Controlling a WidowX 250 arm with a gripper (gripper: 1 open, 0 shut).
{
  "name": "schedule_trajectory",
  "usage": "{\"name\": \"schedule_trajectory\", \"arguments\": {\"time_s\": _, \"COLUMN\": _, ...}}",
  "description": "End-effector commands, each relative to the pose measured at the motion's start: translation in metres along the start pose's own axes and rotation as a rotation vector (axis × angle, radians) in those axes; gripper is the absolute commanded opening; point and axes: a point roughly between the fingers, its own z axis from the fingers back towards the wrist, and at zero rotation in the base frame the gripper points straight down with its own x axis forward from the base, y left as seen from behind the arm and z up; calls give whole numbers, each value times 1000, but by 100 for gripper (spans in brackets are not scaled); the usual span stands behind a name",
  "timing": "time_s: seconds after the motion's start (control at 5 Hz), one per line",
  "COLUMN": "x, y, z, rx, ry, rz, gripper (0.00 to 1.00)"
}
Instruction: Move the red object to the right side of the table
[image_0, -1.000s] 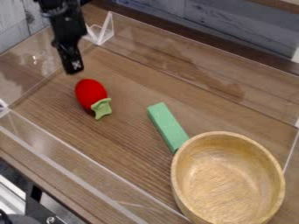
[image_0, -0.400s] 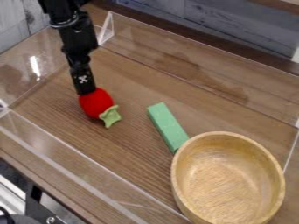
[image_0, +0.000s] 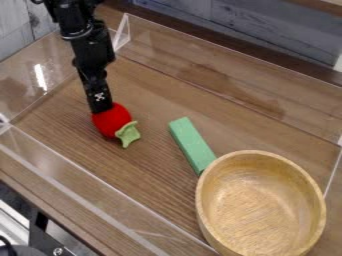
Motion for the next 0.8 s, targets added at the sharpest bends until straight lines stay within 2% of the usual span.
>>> {"name": "schedule_trajectory", "arguments": {"time_s": 0.0, "x": -7, "y": 7, "z": -2, "rx": 20, "ry": -9, "rz": -11, "gripper": 100}}
{"name": "schedule_trajectory", "arguments": {"time_s": 0.2, "x": -14, "y": 11, "z": -10, "rx": 14, "ry": -4, "rz": -19, "gripper": 100}}
{"name": "schedule_trajectory", "arguments": {"time_s": 0.4, "x": -8, "y": 6, "z": -16, "rx": 14, "ry": -2, "rz": 15, "gripper": 0}}
{"name": "schedule_trajectory", "arguments": {"time_s": 0.6, "x": -2, "y": 0, "z": -15, "rx": 16, "ry": -8, "rz": 61, "gripper": 0}}
